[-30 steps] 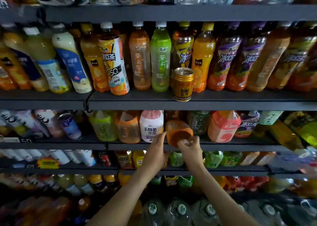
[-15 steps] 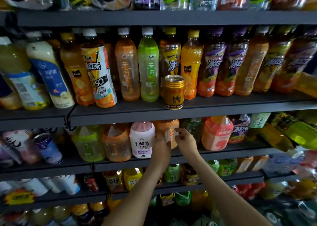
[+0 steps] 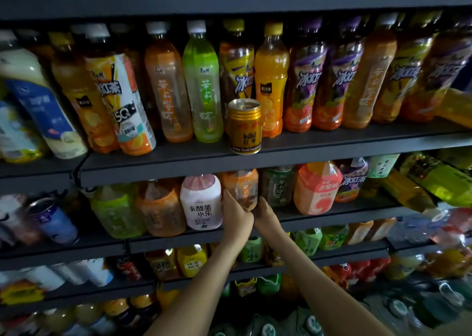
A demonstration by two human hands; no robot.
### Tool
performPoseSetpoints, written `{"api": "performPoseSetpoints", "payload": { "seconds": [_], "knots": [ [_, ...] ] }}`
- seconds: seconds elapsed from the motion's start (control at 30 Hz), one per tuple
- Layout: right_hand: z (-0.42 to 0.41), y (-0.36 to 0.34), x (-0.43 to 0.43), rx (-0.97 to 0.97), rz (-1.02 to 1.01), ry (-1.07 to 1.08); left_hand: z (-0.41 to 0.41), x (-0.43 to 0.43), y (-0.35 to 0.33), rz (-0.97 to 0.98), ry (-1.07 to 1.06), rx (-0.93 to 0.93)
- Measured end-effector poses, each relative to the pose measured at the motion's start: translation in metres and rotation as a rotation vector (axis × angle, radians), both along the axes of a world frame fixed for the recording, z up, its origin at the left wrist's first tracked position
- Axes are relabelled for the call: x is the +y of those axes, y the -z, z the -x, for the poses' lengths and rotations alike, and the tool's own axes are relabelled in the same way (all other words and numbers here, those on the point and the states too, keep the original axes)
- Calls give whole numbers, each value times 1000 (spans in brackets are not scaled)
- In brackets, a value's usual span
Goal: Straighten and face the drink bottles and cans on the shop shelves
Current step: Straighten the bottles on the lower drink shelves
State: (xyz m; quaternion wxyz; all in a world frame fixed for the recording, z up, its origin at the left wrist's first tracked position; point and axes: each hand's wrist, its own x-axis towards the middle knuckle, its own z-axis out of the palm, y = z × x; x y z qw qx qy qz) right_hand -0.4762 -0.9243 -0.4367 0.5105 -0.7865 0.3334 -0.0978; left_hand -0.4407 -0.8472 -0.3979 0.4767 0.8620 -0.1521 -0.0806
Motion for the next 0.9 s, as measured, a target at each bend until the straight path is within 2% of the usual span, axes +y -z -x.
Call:
{"api": "performPoseSetpoints", "payload": {
  "seconds": [0.27,0.33,0.5,0.8,0.9],
  "knots": [
    [-25,65,5,-167,-32,107,16,4,43,171,0,8],
    [-30,65,7,-217,-18,152,10,4,50,200,-1,42],
    [-39,66,3,-205,-8,192,-3,0,64,221,-25,81],
    [-42,61,17,-228,6,341,-8,11,75,99,99,60],
    [-40,59,19,-246,2,370,-12,17,70,46,128,123]
  ]
}}
